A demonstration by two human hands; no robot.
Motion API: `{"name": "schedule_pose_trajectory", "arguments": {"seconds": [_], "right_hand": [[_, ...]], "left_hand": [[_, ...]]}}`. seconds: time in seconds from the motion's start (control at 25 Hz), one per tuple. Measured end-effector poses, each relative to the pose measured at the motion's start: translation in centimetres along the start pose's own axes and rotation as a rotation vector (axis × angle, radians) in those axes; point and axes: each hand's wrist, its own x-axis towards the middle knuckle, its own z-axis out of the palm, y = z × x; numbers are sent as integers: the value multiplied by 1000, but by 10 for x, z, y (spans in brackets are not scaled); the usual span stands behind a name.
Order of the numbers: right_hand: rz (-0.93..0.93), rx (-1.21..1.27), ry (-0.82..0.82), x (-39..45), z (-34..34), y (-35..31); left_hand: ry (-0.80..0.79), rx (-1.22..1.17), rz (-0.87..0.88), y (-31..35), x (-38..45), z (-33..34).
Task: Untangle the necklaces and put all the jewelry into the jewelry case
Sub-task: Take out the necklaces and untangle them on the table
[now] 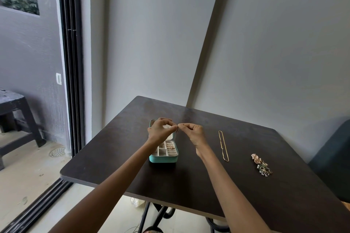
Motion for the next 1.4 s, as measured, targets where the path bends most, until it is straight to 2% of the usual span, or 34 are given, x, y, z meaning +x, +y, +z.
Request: {"name": "schedule_pose_trajectory", "arguments": {"seconds": [0.16,0.36,0.48,0.64,0.92,1.08,1.24,1.4], "right_hand": [[-19,-34,-8,0,0,-2],[-16,-14,25,-1,1,0],[-24,-47,-10,-2,-2,-1],[-34,-64,-73,-2,-3,-4],[47,33,27,-9,5,-8],[73,76,48,-8,7,-10],[52,32,6,-5,7,-9],[44,-19,-17,-3,8,-10]], "left_hand": [[-33,40,38,0,1,-1],[-25,-23,88,-3,-1,-2],[-24,-69,99,-8,0,-1],[-56,49,109,-2,2,-3],[-68,78,153,-1,4,-5],[-57,61,136,1,11,-6],[-130,38,75,2,14,-11],[-119,114,86,-2,18,-11]]}}
